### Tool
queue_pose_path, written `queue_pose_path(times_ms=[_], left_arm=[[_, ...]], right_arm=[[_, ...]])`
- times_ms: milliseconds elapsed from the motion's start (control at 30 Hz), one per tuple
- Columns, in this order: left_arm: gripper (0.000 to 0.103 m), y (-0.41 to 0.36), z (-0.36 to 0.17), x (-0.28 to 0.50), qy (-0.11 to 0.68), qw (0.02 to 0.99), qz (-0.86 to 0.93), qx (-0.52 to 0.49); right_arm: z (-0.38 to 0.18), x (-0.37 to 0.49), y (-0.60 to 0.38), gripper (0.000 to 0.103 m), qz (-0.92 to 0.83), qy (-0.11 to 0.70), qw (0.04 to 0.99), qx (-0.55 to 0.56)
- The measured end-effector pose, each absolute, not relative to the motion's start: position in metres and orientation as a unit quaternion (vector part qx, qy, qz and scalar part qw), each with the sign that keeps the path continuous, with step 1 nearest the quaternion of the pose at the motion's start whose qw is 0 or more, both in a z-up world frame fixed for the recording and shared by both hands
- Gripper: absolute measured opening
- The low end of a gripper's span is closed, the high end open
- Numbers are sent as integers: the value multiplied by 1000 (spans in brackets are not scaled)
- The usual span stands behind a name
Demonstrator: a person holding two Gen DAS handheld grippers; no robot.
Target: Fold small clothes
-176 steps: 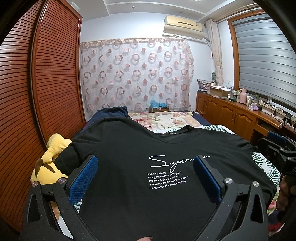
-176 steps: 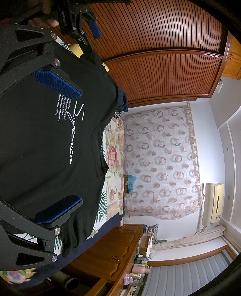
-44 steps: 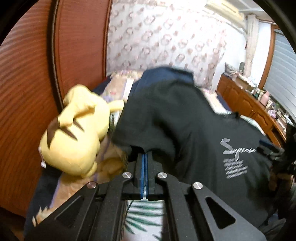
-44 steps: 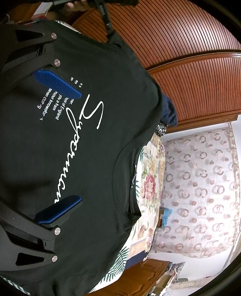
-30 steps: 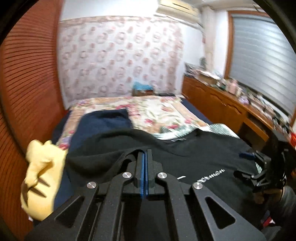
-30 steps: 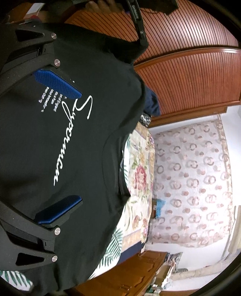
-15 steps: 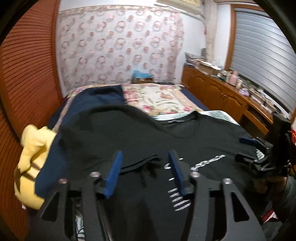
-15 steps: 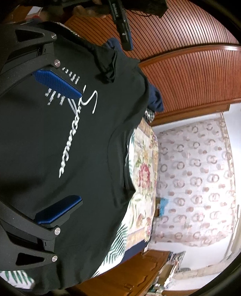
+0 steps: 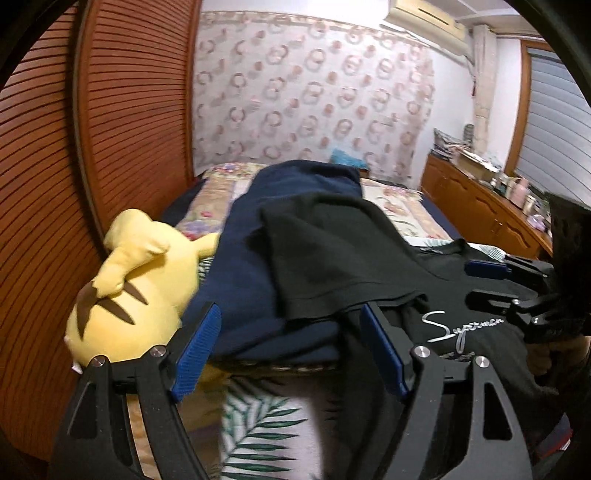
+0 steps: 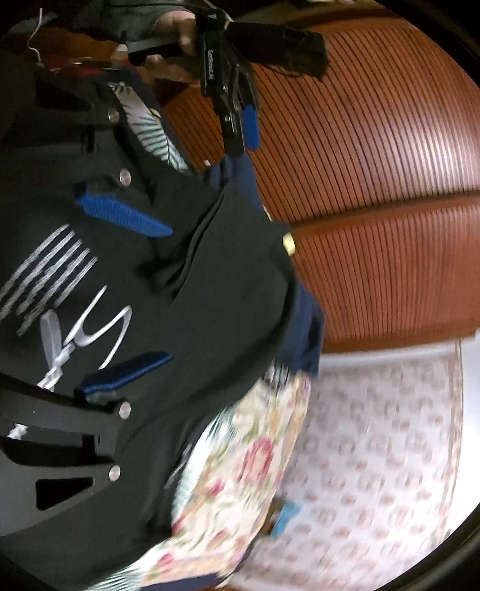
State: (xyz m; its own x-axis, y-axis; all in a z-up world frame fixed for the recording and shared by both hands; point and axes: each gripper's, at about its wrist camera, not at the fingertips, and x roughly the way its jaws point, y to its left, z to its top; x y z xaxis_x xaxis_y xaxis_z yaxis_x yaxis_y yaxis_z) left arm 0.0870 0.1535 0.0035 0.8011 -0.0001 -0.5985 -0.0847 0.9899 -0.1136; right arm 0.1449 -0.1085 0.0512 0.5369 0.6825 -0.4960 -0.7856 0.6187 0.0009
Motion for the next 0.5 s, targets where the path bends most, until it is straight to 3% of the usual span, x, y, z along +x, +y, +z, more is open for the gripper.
queue_pose_path(times_ms=[200,433,500], left_arm=[[78,174,6,81,305,948,46,-77],[78,180,8,80,303,949,53,-73],[78,179,8,81,303,949,51,-71]], right_arm=[[59,166,-46,46,492,220,825,-169],[47,190,5,40,522,233,786,-236],[45,200,17,25,509,246,784,-257]])
